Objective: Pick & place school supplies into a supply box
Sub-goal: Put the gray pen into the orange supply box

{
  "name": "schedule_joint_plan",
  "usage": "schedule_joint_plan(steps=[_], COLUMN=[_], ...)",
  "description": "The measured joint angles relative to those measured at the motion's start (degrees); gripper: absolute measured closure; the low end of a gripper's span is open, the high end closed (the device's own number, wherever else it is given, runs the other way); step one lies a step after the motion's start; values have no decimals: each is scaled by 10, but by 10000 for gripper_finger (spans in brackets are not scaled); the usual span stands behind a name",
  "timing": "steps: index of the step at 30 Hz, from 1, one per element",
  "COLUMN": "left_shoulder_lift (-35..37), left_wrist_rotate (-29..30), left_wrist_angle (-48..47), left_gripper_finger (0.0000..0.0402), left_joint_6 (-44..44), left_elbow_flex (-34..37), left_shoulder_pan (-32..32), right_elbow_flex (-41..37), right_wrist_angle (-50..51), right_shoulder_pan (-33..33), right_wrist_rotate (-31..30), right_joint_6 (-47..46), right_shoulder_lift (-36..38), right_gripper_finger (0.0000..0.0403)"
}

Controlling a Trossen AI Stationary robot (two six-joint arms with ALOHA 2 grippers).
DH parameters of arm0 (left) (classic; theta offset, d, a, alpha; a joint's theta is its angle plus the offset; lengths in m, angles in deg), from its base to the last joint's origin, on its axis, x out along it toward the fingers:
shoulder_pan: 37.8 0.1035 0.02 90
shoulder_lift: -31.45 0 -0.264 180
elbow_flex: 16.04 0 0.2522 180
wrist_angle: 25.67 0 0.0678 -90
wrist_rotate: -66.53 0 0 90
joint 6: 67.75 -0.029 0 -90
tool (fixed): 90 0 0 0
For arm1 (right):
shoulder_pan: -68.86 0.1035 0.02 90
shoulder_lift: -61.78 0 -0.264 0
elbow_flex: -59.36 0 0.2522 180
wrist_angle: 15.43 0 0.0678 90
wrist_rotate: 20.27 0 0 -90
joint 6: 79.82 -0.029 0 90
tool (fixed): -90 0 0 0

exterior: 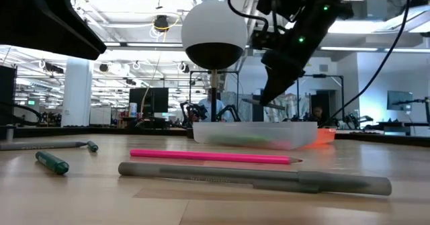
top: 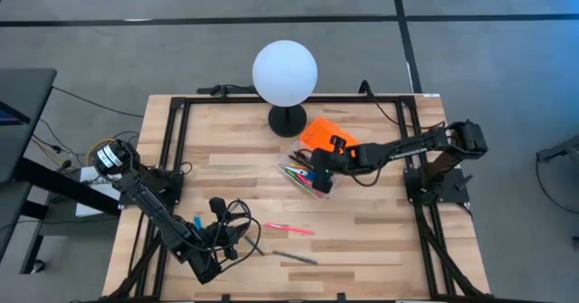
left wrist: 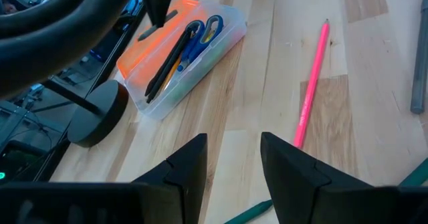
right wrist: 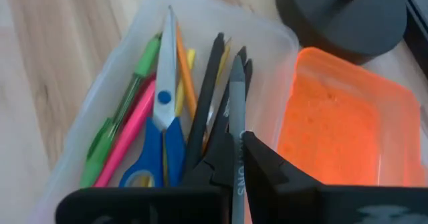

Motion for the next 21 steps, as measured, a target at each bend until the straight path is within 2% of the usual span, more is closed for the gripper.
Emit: schedule_joint_plan(steps=[8,21], left_shoulder_lift=[0,0], left_wrist_rotate=[0,0], left_wrist_angle=[0,0], left_gripper_finger=[267,267], left_joint_6=[0,1], left_elbow_flex=[0,0], left_shoulder_pan=[0,0], right_elbow_flex=[0,0], right_wrist_angle=[-16,-75], right_shoulder_pan=[-12,-25], right_wrist_rotate=[8,40], right_joint_6=[25,60], right_shoulder_lift=[0,-28], right_gripper_finger=[391,349])
